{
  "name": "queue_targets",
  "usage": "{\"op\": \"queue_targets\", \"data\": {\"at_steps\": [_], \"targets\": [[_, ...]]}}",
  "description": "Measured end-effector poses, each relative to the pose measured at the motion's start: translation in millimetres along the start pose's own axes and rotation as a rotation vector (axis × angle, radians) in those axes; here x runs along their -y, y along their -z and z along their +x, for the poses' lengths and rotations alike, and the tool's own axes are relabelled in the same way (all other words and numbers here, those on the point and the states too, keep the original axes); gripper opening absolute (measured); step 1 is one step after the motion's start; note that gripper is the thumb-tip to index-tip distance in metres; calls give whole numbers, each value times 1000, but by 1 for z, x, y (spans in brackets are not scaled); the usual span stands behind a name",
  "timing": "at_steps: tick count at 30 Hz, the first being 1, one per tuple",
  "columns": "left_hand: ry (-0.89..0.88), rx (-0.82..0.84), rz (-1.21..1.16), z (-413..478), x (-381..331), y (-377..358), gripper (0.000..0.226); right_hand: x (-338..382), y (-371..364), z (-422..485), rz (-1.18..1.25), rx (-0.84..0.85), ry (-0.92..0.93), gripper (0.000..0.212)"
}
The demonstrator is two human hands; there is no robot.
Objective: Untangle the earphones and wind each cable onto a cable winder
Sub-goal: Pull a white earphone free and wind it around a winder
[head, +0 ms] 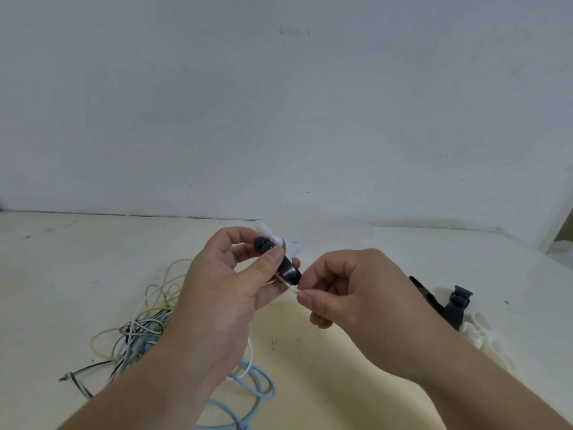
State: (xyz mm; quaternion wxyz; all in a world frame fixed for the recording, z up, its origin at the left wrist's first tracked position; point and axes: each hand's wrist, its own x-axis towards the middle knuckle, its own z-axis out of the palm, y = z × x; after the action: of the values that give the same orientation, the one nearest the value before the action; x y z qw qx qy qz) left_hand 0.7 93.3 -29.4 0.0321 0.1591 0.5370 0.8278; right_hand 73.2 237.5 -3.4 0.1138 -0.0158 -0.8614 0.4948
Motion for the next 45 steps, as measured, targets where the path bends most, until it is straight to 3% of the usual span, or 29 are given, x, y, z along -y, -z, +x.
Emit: {"op": "queue_targets", "data": {"at_steps": [3, 8, 20, 29, 34, 41, 45], "targets": [[-25, -40, 66, -2, 2, -1, 19, -1, -4, -1, -85, 58, 13, 13], [-99, -3, 259, -4, 2, -1, 30, -3, -3, -2, -280, -19, 137, 11], [-60, 293, 518, -8, -1, 0, 32, -4, 6, 4, 20, -302, 75, 14], [-149, 140, 569, -12, -2, -5, 33, -7, -2, 1, -8, -288, 209, 24], [-219, 172, 609, -10, 2, -1, 35, -7, -3, 1, -70, -241, 295, 24], [-200, 280, 437, -12, 1, -2, 30, -11, -2, 3, 5, -217, 323, 26], [-159, 234, 359, -11, 1, -4, 27, -9, -4, 2, 3, -187, 327, 28]]}}
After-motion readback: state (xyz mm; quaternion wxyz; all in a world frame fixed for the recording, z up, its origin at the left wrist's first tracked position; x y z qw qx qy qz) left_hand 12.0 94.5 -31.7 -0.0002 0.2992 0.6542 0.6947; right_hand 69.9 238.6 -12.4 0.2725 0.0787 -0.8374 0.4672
